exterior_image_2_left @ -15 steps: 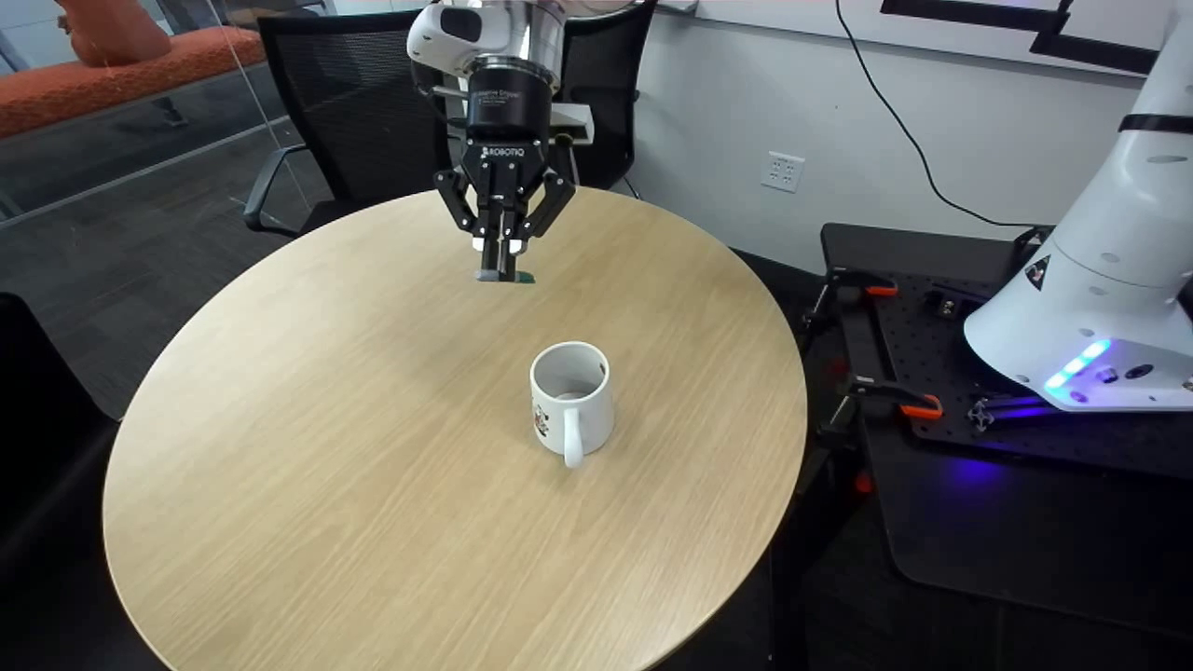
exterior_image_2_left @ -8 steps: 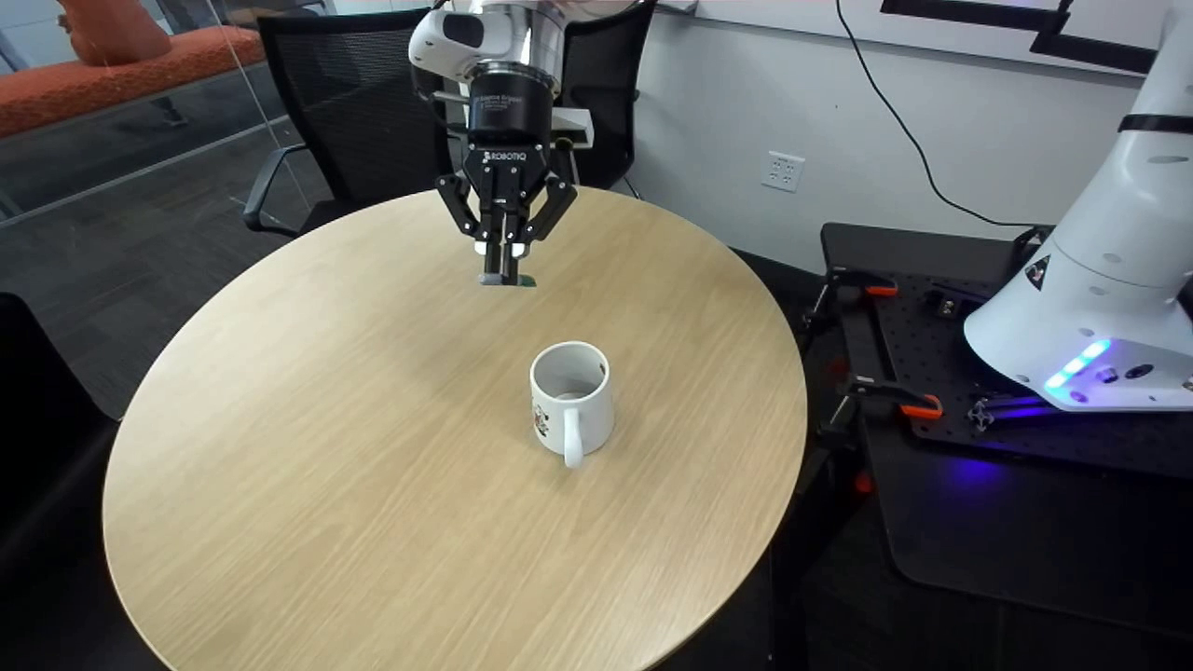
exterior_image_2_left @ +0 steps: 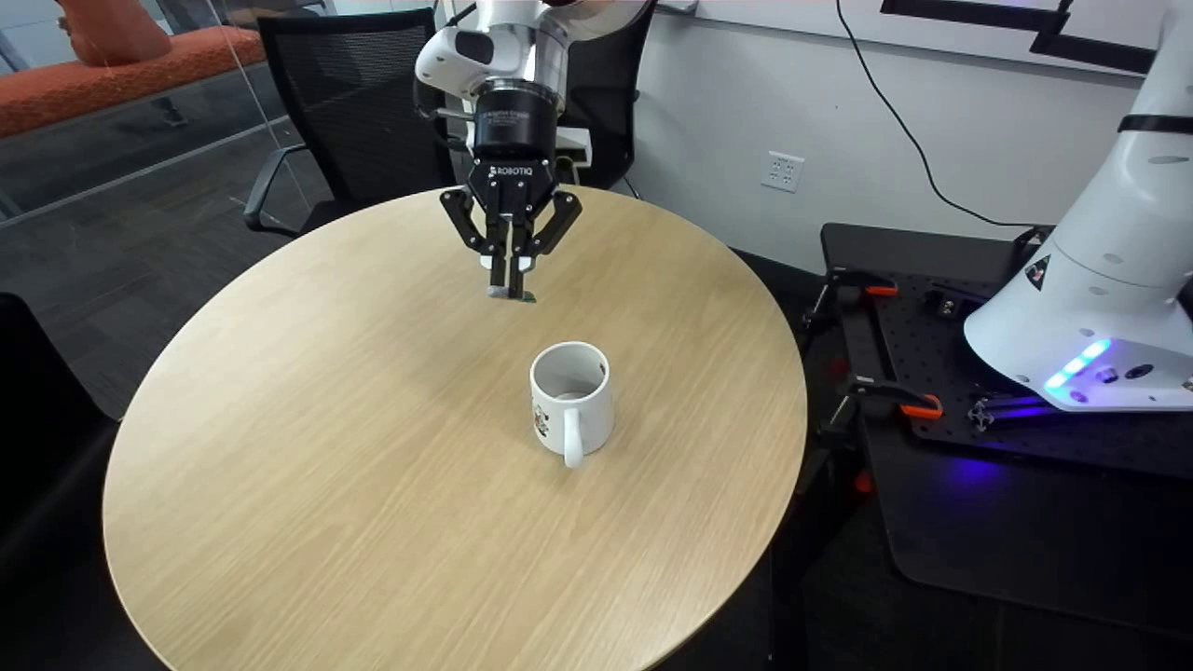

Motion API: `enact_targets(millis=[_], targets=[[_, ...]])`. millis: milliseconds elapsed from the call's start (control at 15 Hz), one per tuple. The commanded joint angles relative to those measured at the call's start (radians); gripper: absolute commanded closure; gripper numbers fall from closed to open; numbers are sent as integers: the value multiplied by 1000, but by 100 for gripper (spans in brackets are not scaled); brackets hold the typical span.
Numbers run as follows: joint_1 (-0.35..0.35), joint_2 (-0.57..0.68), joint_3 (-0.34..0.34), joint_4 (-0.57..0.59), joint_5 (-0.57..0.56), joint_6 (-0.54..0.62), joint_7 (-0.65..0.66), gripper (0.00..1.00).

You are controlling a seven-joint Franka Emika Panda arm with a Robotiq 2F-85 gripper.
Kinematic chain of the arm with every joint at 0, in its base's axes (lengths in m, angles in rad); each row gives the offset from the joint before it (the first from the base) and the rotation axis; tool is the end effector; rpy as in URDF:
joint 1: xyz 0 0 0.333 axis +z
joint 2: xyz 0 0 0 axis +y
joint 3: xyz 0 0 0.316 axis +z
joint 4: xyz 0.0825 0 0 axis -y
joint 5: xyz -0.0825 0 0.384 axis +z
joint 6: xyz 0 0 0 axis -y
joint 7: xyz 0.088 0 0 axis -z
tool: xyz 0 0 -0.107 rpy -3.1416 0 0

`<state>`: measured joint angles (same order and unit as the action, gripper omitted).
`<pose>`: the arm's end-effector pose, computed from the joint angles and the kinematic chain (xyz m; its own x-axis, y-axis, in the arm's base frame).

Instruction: Put the pen in the mug

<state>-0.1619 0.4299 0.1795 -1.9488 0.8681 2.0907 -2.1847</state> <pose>0.5987 0.0443 0.2564 -0.0334 0.6951 0.7181 0.9977 0.0654 -0.0169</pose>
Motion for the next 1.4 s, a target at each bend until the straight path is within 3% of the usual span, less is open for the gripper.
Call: enact_targets(millis=[0, 667, 1333], targets=[[4, 6, -23, 8, 52, -89, -110, 97], [14, 70, -74, 34, 85, -313, -228, 97], [10, 198, -80, 101, 118, -365, -253, 97]])
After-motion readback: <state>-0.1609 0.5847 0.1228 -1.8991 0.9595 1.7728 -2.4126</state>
